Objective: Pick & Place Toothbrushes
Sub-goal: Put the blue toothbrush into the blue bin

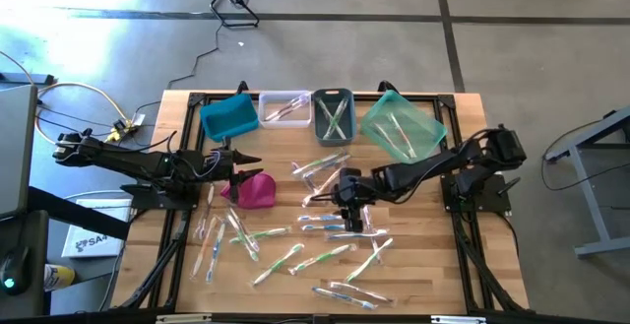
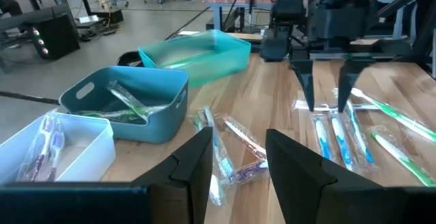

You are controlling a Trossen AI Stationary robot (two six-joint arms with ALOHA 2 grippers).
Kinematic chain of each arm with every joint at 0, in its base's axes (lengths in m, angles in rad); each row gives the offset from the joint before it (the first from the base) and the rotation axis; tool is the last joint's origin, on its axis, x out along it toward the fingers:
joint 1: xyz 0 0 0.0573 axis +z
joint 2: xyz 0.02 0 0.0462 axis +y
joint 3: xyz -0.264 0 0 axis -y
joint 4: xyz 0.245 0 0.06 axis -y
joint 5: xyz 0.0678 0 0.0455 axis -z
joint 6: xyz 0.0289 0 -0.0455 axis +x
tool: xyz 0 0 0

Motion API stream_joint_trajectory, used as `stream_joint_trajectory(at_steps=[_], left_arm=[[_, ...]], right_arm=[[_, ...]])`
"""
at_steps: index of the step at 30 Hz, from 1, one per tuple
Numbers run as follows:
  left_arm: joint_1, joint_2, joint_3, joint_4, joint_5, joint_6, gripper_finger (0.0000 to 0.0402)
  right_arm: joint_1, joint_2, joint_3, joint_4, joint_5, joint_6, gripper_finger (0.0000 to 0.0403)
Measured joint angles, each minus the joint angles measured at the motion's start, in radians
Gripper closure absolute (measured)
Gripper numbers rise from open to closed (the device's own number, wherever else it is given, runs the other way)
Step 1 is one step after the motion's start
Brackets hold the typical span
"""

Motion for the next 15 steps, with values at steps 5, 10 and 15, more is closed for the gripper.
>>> stream_joint_trajectory(at_steps=[5,10,15], left_arm=[[0.000,0.000,0.000,-0.005,0.000,0.000,0.0270],[0.000,0.000,0.000,-0.030,0.000,0.000,0.0270],[0.000,0.000,0.000,-0.042,0.003,0.000,0.0270]], right_arm=[[0.009,0.044,0.000,0.036,0.000,0.002,0.0217],[0.008,0.098,0.000,0.047,0.008,0.003,0.0226],[0.008,0.137,0.000,0.049,0.022,0.007,0.0233]])
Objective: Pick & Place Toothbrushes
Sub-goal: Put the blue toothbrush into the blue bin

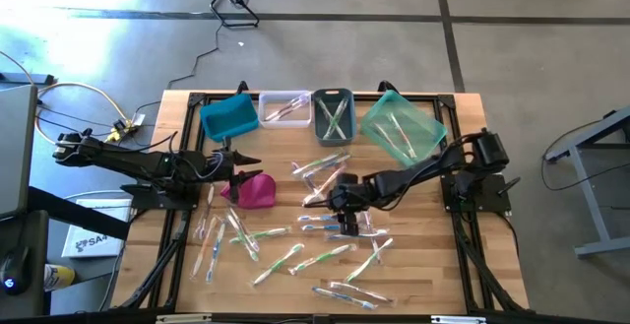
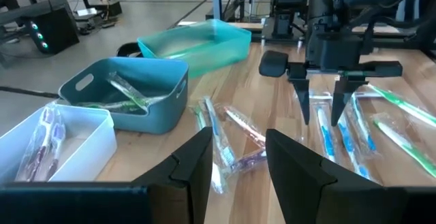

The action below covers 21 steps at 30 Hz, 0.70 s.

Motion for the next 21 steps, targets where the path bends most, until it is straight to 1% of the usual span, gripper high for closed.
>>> stream_joint_trajectory(at_steps=[8,17,21], left_arm=[[0.000,0.000,0.000,-0.009,0.000,0.000,0.0270],[0.000,0.000,0.000,-0.011,0.000,0.000,0.0270],[0.000,0.000,0.000,-0.013,-0.001,-0.001,0.0270]], right_arm=[[0.000,0.005,-0.001,-0.009,-0.002,0.095,0.0231],[0.001,0.005,-0.024,-0.011,-0.030,0.099,0.0231],[0.014,0.005,-0.038,-0.012,-0.014,0.098,0.0231]])
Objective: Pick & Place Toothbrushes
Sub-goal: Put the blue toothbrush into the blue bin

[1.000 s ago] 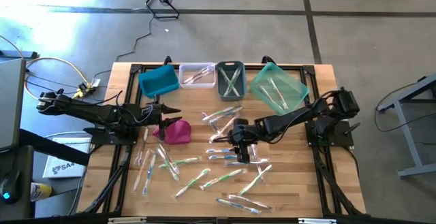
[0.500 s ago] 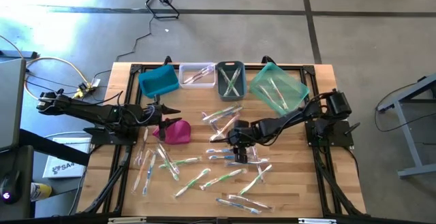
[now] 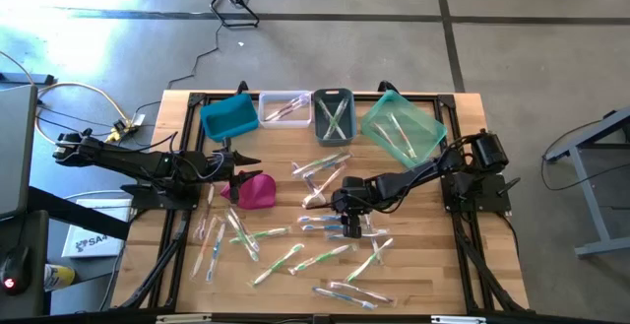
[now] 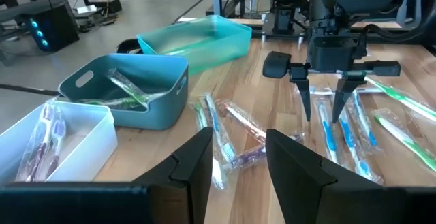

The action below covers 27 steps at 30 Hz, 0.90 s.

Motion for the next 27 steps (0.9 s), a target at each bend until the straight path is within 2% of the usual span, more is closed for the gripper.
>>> stream_joint_trajectory(at_steps=[17,27], left_arm=[[0.000,0.000,0.000,-0.008,-0.003,-0.003,0.0270],[0.000,0.000,0.000,-0.022,-0.003,-0.003,0.0270]], right_arm=[[0.023,0.059,0.003,0.006,0.090,0.001,0.0231],[0.019,0.057,0.002,0.026,0.081,-0.003,0.0231]])
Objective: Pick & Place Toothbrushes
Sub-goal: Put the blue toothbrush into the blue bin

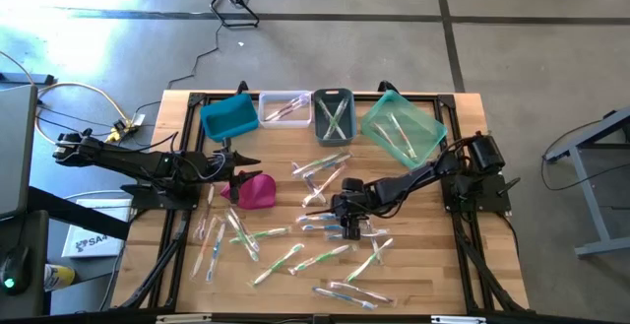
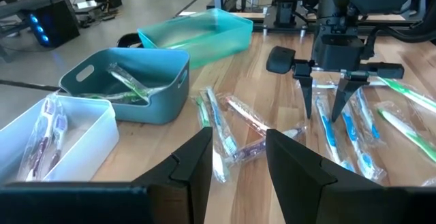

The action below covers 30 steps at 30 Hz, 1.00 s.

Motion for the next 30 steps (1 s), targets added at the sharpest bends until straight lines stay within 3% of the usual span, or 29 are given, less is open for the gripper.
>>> stream_joint_trajectory(at_steps=[8,23,30], left_arm=[[0.000,0.000,0.000,-0.001,0.000,0.000,0.0270],[0.000,0.000,0.000,-0.001,0.004,0.000,0.0270],[0.000,0.000,0.000,0.002,0.004,-0.037,0.0270]], right_arm=[[-0.001,0.001,0.000,-0.001,-0.005,0.000,0.0244],[-0.001,0.002,-0.001,-0.003,-0.009,-0.018,0.0384],[-0.003,-0.007,-0.002,-0.008,-0.019,-0.034,0.0388]])
